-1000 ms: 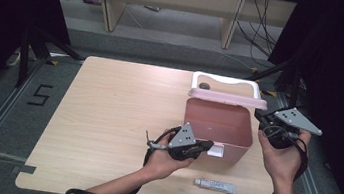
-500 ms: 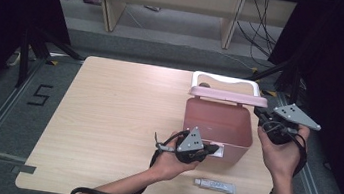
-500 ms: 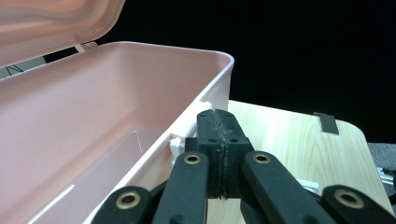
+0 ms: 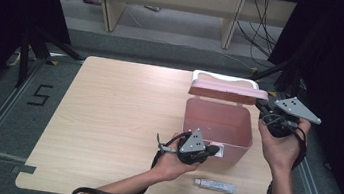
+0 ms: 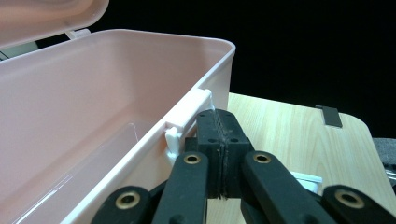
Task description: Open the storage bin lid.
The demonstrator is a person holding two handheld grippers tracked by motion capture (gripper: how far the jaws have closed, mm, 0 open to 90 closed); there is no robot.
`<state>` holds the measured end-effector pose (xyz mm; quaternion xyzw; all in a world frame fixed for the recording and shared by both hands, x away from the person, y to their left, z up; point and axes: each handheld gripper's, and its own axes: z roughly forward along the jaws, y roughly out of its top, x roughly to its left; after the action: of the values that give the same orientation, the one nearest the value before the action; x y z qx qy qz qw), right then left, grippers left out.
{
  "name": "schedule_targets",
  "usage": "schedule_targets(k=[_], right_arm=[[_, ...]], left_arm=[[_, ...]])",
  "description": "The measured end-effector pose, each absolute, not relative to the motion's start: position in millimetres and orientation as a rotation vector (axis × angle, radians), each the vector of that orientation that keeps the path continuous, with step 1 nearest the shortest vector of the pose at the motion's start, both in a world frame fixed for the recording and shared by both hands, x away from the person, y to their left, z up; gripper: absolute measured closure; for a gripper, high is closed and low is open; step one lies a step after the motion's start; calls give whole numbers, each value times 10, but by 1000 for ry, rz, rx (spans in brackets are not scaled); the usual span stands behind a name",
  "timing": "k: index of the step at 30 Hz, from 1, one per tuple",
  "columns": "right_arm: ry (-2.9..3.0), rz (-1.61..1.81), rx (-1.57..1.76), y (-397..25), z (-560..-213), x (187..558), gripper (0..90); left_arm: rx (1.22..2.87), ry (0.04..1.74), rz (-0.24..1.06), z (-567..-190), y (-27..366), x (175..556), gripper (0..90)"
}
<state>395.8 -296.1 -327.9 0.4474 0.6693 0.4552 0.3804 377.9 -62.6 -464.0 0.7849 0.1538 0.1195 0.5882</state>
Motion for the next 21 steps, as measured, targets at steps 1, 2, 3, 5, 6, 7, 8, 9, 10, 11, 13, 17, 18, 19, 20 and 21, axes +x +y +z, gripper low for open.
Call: schedule_targets(k=[1,2,3,5,6,7,8,9,10,11,13,17,18,19,20,21], right_arm=[[1703,1154,1125,-2964,-3263,3984,900],[1697,1159,1137,-2952,-3258,3991,900],[1697,1159,1137,-2952,-3258,3991,900],[1697,1156,1125,-2949,-3242,4018,900],[1693,1151,1129,-2945,-3236,4028,900],[1680,1156,1132,-2937,-3228,4060,900],[1680,1156,1132,-2937,-3228,4060,900],[1681,1157,1128,-2936,-3221,4078,900],[1675,1157,1129,-2928,-3212,4109,900],[1669,1162,1128,-2924,-3209,4126,900],[1672,1149,1129,-2927,-3198,4132,900],[1654,1165,1133,-2920,-3186,4205,900],[1654,1165,1133,-2920,-3186,4205,900],[1644,1158,1135,-2912,-3182,4223,900],[1639,1150,1119,-2921,-3178,4243,900],[1644,1165,1139,-2909,-3176,4250,900]], left_arm=[[1824,364,280,-4647,-630,3777,888],[1824,360,279,-4647,-631,3780,889],[1824,360,279,-4647,-631,3780,889],[1825,365,277,-4646,-631,3781,889],[1826,365,278,-4645,-631,3780,888],[1828,358,278,-4644,-631,3783,888],[1828,358,278,-4644,-631,3783,888],[1826,364,277,-4645,-631,3781,888],[1827,362,276,-4644,-630,3784,888],[1827,361,276,-4644,-631,3785,888],[1828,355,276,-4644,-630,3788,888],[1828,356,275,-4644,-631,3789,887],[1828,356,275,-4644,-631,3789,887],[1828,356,275,-4644,-633,3788,887],[1827,357,274,-4645,-634,3787,888],[1827,357,274,-4645,-634,3787,887]])
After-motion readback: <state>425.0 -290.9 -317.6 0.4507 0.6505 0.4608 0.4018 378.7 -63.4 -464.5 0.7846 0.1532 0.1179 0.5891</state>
